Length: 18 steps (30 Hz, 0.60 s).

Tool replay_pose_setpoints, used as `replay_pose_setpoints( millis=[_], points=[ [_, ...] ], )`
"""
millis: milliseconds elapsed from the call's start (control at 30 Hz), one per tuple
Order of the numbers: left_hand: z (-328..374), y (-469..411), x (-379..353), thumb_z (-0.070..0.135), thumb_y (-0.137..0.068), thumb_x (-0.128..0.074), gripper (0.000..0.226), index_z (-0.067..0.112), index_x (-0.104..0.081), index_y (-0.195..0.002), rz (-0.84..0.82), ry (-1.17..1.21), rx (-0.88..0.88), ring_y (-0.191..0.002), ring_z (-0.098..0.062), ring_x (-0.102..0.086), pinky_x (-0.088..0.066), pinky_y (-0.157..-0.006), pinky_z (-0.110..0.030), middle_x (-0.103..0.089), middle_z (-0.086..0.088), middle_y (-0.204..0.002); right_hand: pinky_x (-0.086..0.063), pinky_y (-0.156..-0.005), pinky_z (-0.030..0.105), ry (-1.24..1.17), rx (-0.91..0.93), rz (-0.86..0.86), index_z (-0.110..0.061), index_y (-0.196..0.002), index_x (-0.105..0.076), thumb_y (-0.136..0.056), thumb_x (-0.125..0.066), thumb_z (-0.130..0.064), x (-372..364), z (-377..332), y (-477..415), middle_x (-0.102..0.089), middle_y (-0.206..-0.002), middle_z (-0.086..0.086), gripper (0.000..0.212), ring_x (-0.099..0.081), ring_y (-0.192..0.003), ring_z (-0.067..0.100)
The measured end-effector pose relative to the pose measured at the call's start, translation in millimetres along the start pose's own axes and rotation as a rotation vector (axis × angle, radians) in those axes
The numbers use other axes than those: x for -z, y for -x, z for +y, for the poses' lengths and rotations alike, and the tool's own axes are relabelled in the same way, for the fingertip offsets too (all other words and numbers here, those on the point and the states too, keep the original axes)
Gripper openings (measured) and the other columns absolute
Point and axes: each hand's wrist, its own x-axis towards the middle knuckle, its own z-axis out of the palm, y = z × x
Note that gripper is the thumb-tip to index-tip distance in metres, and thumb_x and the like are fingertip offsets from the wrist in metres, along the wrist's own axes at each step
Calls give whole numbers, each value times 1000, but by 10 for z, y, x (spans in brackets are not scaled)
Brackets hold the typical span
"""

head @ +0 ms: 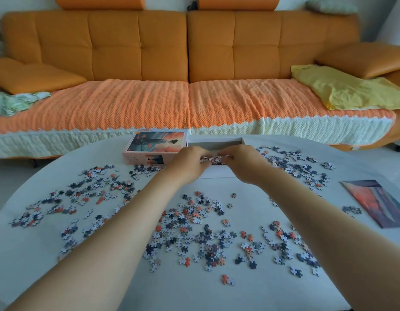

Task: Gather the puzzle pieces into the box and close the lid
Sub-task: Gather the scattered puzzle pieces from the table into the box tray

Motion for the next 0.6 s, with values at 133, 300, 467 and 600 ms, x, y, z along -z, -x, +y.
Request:
replay_pose_setpoints(
  millis=[133, 300, 467, 600],
  points=[
    [-63, 183, 39, 20, -95, -60, 25, 20, -68, -118, 96, -43, -116, -115, -17, -53, -42, -102, -35, -62, 3, -122, -46, -76, 24, 87, 30, -76, -25, -126, -64, -101, -47, -23, -56, -100, 51, -69, -110, -1, 31, -60, -88, 16],
    [-342, 479, 264, 14, -92, -56, 13, 21, -68, -90, 358, -100, -96, -103, -17, -53, -48, -84, -37, -60, 5, -105, -48, -89, 39, 30, 235, 192, -18, -113, -70, -92, -52, -9, -192, -513, 42, -64, -114, 5, 29, -57, -104, 25],
    [-847, 784, 426, 15, -94, -49, 20, 23, -66, -101, 308, -122, 165, -117, -21, -51, -46, -94, -36, -58, 3, -123, -48, -84, 24, -44, 342, 68, -18, -116, -70, -93, -48, -5, -431, -1173, 107, -65, -118, 3, 34, -63, -98, 24],
    [-1113, 946, 472, 36, -95, -41, 54, 28, -35, -148, 21, -440, 284, -135, -28, -32, -30, -109, -44, -33, -3, -152, -43, -104, 37, 144, 153, -217, -22, -140, -48, -96, -48, -23, -833, -1312, -123, -49, -143, 3, 43, -48, -125, 26]
  ],
)
